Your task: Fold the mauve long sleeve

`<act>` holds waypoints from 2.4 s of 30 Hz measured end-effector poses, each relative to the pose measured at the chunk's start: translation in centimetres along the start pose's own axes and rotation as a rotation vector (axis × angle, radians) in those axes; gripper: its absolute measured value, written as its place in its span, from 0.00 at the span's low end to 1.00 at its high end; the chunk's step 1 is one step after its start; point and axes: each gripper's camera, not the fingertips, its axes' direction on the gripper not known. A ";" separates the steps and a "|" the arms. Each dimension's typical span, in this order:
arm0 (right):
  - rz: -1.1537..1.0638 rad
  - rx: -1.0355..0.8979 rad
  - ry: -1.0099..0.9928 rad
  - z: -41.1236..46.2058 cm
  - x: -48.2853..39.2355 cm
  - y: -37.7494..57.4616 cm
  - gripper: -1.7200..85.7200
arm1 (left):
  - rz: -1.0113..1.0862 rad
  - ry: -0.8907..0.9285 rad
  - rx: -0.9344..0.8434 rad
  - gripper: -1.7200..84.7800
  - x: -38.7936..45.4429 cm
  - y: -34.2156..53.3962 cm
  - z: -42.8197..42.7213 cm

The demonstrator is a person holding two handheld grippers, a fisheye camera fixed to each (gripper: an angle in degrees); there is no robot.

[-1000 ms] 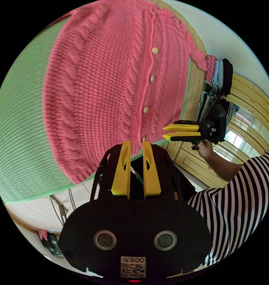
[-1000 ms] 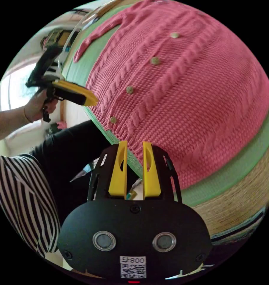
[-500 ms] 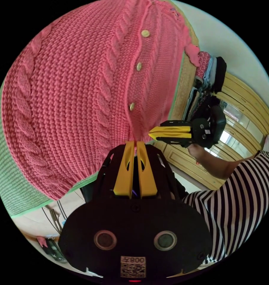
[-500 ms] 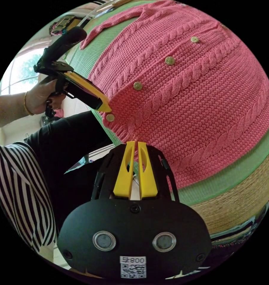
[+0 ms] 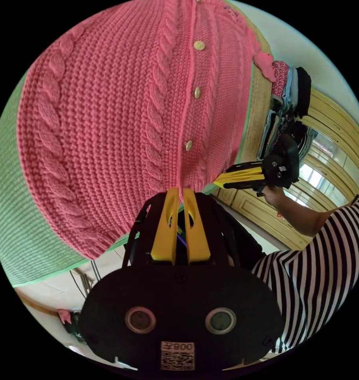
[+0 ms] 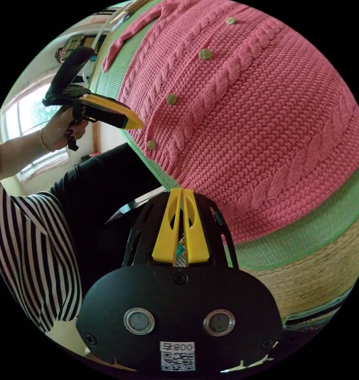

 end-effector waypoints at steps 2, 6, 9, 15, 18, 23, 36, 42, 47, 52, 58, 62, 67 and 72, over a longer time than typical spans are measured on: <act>0.027 0.038 0.018 -2.7 0.4 1.0 0.02 | 0.025 -0.004 0.036 0.04 1.2 -1.0 -1.3; 0.123 0.150 0.091 -7.1 2.6 2.3 0.02 | 0.162 -0.038 0.184 0.03 4.5 -6.1 -5.1; 0.177 0.119 0.132 -8.1 4.6 2.8 0.02 | 0.245 -0.091 0.232 0.03 6.5 -11.1 -7.0; 0.179 0.251 0.084 -14.3 5.0 4.5 0.02 | 0.284 -0.072 0.239 0.02 9.0 -15.8 -9.8; 0.130 0.457 0.179 -21.3 5.8 3.6 0.02 | 0.283 -0.124 0.404 0.02 10.5 -17.1 -14.2; 0.059 0.708 0.403 -32.4 8.0 -1.6 0.02 | 0.170 -0.331 0.672 0.02 11.2 -20.6 -20.7; 0.055 0.678 0.623 -36.2 9.3 -1.3 0.02 | 0.066 -0.412 0.736 0.02 14.0 -27.5 -24.1; 0.128 0.720 0.473 -39.7 13.0 -0.4 0.02 | 0.044 -0.351 0.715 0.03 15.4 -30.6 -24.7; 0.309 0.961 0.310 -42.5 17.3 11.1 0.03 | 0.225 -0.244 0.720 0.04 18.9 -31.1 -24.7; 0.712 1.205 0.186 -43.0 25.2 26.3 0.08 | 0.427 -0.118 0.639 0.06 23.8 -33.7 -23.0; 1.068 1.321 0.214 -43.2 31.5 37.0 0.11 | 0.644 -0.090 0.483 0.08 31.8 -39.7 -19.5; 1.131 1.270 0.233 -44.5 34.8 37.8 0.12 | 0.774 -0.096 0.390 0.08 37.0 -43.1 -17.0; 1.151 1.224 0.247 -45.0 37.3 37.6 0.10 | 0.831 -0.097 0.314 0.08 39.9 -45.4 -14.8; 1.112 1.233 0.254 -44.6 38.1 37.8 0.08 | 0.793 -0.089 0.258 0.08 39.9 -47.0 -14.1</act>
